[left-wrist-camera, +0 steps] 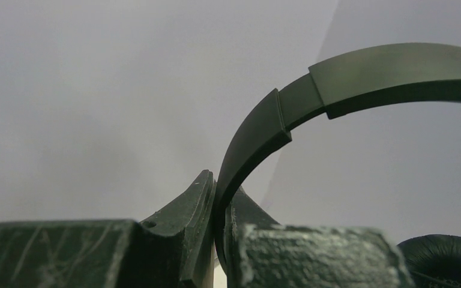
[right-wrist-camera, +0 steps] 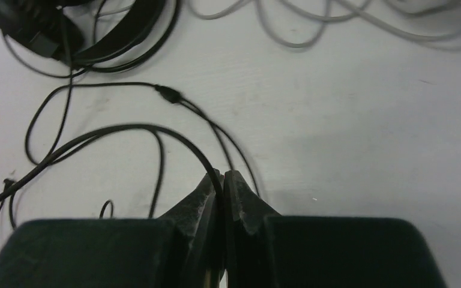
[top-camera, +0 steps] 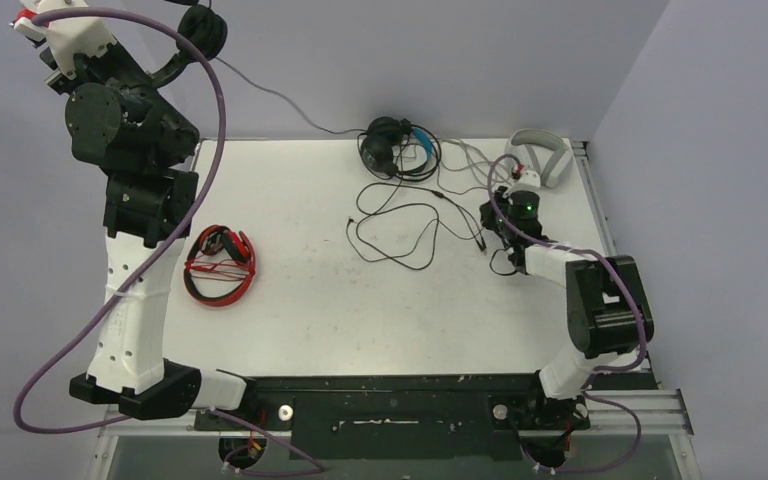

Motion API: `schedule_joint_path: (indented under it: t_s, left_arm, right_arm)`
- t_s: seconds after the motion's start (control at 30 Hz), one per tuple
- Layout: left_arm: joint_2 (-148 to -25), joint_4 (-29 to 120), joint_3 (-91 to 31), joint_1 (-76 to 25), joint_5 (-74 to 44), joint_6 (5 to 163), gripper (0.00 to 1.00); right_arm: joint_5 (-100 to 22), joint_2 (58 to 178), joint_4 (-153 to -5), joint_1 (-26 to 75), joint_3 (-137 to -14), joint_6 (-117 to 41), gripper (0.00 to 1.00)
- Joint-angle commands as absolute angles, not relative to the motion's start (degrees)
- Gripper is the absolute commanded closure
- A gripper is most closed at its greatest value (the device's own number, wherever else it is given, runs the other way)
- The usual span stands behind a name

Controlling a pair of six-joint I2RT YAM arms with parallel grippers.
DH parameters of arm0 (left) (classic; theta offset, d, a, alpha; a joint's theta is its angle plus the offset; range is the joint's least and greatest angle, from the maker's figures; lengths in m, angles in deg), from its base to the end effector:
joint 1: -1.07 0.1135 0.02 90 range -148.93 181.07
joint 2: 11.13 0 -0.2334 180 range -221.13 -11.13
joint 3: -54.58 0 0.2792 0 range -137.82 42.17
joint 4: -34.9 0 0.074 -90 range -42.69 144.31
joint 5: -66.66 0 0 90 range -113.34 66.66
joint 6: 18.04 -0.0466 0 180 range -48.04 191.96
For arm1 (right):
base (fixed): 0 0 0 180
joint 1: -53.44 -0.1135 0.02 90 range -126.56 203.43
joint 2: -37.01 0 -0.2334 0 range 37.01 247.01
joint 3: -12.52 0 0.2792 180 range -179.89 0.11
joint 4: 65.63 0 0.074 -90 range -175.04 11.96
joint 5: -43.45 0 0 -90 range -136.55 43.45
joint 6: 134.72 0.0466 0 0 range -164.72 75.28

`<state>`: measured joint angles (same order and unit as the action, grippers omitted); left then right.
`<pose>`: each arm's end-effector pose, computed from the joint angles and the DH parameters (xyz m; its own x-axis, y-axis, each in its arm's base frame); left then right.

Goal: Wrap the headphones
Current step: Untie the headphones cable from the headphones.

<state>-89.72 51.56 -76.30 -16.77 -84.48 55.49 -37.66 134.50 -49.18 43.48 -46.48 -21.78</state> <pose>0.2248 -0.0295 0.6194 0.3816 0.0209 -0.9241 -0.6652 0.7003 -0.2588 0.3733 0.0729 0.1261 -0.4620 0.3099 -0.8310 -0.1432 0.8986 0.4147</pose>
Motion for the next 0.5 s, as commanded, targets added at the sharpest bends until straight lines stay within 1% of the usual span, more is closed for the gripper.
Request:
schedule_joint_path:
  t_s: [0.0,0.1,0.2,0.33,0.47]
  left_arm:
    - [-87.92,31.50,-75.57,-16.51,-92.82,44.02,1.00]
    - [-88.06,30.41,-75.25,-16.51,-93.12,42.94,1.00]
    - [-87.71,31.47,-74.37,-16.51,-92.62,44.64,1.00]
    - [-87.35,34.92,-73.45,-16.51,-91.47,48.80,1.00]
    - [-87.25,38.65,-73.54,-16.51,-89.85,52.81,1.00]
  right_arm:
    - [-50.20,128.10,-57.26,48.57,-43.96,-15.03,1.00]
    - [-63.67,127.00,-66.85,51.72,-46.64,-8.94,1.00]
    - [-78.95,126.71,-78.64,53.06,-53.00,-5.30,1.00]
    - [-88.43,124.25,-83.48,53.33,-63.69,-12.07,1.00]
    - [-95.96,120.41,-79.33,52.48,-72.69,-24.40,1.00]
